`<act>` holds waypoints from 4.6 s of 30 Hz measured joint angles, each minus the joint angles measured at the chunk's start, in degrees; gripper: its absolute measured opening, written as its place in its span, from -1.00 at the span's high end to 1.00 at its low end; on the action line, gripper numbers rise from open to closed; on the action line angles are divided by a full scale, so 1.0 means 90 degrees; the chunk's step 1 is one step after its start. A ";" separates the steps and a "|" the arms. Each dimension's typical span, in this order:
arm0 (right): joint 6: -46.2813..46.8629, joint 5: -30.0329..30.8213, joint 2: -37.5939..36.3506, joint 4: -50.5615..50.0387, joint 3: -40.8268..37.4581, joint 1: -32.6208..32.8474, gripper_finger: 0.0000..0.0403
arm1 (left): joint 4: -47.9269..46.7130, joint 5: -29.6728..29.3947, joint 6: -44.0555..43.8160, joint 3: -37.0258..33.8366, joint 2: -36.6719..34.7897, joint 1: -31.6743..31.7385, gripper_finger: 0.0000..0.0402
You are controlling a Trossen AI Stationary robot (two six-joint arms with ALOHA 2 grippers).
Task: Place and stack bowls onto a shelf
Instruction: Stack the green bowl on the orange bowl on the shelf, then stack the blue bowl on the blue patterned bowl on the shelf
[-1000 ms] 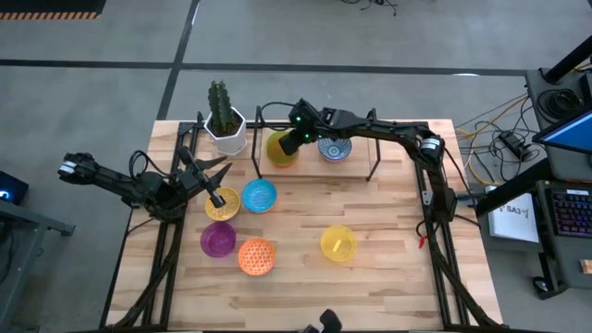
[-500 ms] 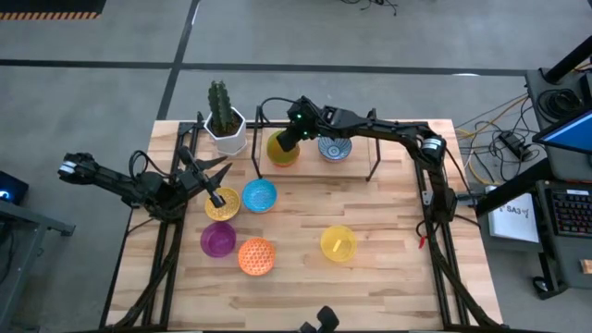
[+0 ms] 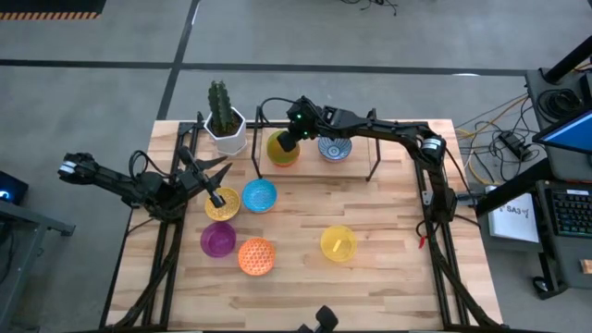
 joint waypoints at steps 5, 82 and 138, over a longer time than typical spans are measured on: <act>0.0000 0.0110 0.0000 0.0096 -0.0133 0.0032 0.96 | 0.0000 0.0000 -0.0001 0.0000 0.0000 0.0000 0.62; -0.2284 -0.0197 -0.9032 0.1372 -0.7922 0.4294 0.96 | -0.8454 0.4168 -0.5677 0.4914 0.6773 0.1464 0.18; -0.2636 -0.0197 -0.9027 0.1352 -0.8004 0.4294 0.96 | -0.6823 0.4269 -0.2047 0.9257 0.9035 0.3019 0.99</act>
